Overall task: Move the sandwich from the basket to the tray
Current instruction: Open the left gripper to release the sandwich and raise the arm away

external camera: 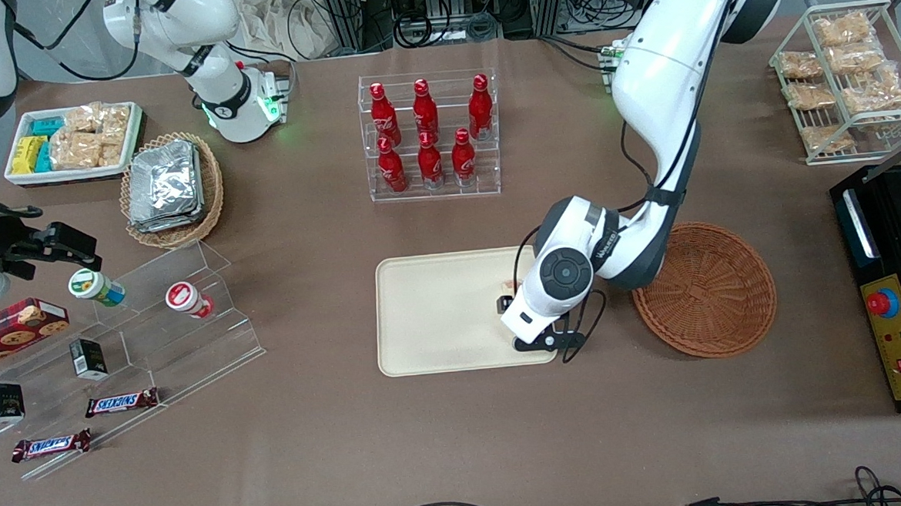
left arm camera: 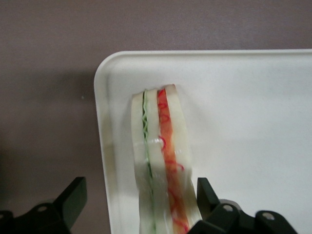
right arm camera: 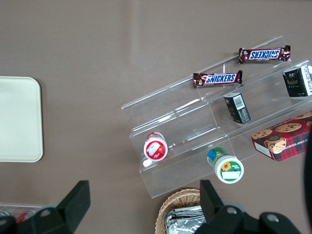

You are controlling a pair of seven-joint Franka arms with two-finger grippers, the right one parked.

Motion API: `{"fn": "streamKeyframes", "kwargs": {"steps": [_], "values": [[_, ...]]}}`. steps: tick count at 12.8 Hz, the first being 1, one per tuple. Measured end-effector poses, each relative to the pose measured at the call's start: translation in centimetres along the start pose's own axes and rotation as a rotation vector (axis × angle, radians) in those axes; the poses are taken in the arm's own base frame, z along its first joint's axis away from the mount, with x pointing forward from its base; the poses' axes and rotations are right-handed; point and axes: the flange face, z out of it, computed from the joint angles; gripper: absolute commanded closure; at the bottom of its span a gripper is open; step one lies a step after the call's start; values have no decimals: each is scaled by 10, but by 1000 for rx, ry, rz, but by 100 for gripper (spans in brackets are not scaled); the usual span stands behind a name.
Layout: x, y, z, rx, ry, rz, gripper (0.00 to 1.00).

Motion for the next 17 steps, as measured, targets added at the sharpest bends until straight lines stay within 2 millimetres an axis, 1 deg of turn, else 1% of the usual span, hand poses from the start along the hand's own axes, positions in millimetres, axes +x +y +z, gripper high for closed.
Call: {"fn": "streamKeyframes", "kwargs": {"steps": [2,3,4,6,7,8,10,11,12,15,17], "values": [[-15,1,-46,12,-7,12,0],[-23,-3,-65,15,-1,13,0],[-30,-13,-81,18,9,7,0],[-46,-48,-102,23,20,-1,0],[-59,-65,-109,23,29,-3,0],[-78,-79,-115,26,37,-4,0],[-118,-101,-128,37,48,-2,0],[-129,-115,-138,38,56,13,0],[-130,-135,-151,37,60,33,0],[-107,-221,-192,27,51,10,0],[-98,-260,-221,27,36,-40,0]]}}
